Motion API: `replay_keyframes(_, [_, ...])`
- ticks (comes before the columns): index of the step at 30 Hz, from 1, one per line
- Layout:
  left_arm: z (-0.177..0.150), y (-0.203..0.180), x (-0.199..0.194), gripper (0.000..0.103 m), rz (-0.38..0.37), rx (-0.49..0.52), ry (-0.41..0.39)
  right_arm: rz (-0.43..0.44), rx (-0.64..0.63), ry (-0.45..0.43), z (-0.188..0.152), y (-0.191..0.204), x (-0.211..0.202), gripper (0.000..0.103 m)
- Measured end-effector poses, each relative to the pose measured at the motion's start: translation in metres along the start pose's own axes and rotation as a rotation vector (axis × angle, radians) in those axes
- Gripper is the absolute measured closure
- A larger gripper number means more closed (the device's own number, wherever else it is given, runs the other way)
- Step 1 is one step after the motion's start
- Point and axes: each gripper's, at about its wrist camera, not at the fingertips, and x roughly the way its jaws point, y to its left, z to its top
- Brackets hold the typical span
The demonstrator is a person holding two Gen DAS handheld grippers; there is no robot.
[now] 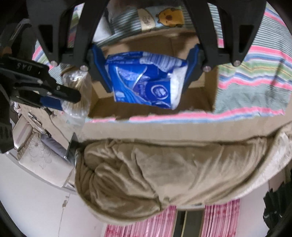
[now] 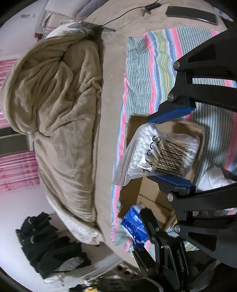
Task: Organize objects
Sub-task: 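Carry blue pack into box with left tool while right tool carries swab bag, then open both tools to release the items in the box and withdraw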
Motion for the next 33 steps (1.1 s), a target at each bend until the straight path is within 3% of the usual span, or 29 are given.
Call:
replay_keyframes(7, [-0.01, 0.002, 0.032, 0.028, 0.004, -0.004, 0.08, -0.006, 0.013, 0.065, -0.009, -0.003, 0.03, 0.045])
replay_keyframes(13, [-0.012, -0.003, 0.023, 0.013, 0.025, 0.014, 0.069, 0.025, 0.039, 0.06, -0.01, -0.006, 0.025, 0.034])
replay_keyframes(23, [-0.014, 0.007, -0.035, 0.005, 0.024, -0.048, 0.002, 0.03, 0.05, -0.004, -0.01, 0.004, -0.017, 0.029])
replay_keyframes(33, [-0.025, 0.012, -0.098, 0.004, 0.041, -0.057, -0.056, 0.028, 0.07, -0.032, -0.024, 0.01, -0.066, 0.028])
